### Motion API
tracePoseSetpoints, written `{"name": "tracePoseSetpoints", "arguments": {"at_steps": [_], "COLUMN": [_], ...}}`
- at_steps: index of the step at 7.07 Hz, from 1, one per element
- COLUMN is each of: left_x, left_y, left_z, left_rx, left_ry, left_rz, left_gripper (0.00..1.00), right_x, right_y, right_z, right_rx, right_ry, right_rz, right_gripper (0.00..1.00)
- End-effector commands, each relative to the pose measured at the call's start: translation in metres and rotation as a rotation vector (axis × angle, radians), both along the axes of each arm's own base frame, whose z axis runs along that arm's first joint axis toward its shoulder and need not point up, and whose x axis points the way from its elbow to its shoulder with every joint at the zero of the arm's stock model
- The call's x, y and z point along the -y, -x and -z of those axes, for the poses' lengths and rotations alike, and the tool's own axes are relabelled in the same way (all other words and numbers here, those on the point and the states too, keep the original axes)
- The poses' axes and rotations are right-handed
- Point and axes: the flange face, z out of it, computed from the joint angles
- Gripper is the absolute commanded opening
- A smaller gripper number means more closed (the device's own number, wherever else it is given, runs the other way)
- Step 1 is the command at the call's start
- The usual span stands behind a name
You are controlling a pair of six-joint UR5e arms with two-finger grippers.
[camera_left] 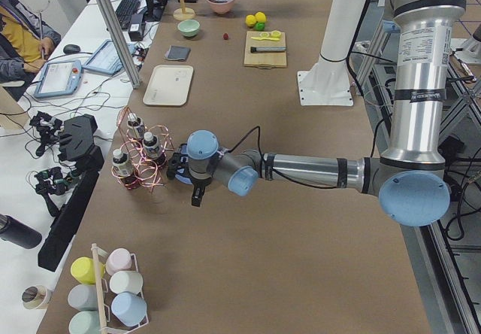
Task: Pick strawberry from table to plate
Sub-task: 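Reach the left gripper to the rim of the blue plate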
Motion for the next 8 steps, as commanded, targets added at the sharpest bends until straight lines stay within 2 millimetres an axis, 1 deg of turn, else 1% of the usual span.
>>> {"name": "tracePoseSetpoints", "arguments": {"at_steps": [1, 2, 3, 4, 5, 6, 8], "left_x": [0.023, 0.03, 0.027, 0.031, 0.034, 0.034, 0.037], "left_y": [-0.074, -0.087, -0.098, -0.113, -0.116, -0.116, -0.118], "left_z": [0.012, 0.01, 0.008, 0.003, -0.001, -0.009, -0.013], "left_rx": [0.041, 0.031, 0.015, 0.011, 0.012, 0.017, 0.014], "left_ry": [-0.026, -0.017, -0.007, -0.002, 0.004, 0.013, 0.025], "left_rz": [-0.014, -0.005, 0.003, -0.007, -0.007, -0.009, 0.002], "left_gripper": [0.97, 0.97, 0.96, 0.95, 0.95, 0.91, 0.7], "right_x": [0.002, 0.005, 0.005, 0.005, 0.005, 0.005, 0.006], "right_y": [0.0, 0.0, 0.0, 0.0, -0.001, -0.001, -0.001], "right_z": [0.004, 0.002, 0.001, 0.001, 0.001, 0.001, 0.0], "right_rx": [-0.009, -0.01, -0.01, -0.012, -0.018, -0.018, -0.024], "right_ry": [-0.012, -0.006, -0.006, -0.004, -0.006, -0.006, -0.006], "right_rz": [-0.003, -0.003, -0.003, -0.003, -0.005, -0.005, -0.007], "right_gripper": [0.99, 0.99, 0.99, 0.99, 0.99, 0.99, 0.99]}}
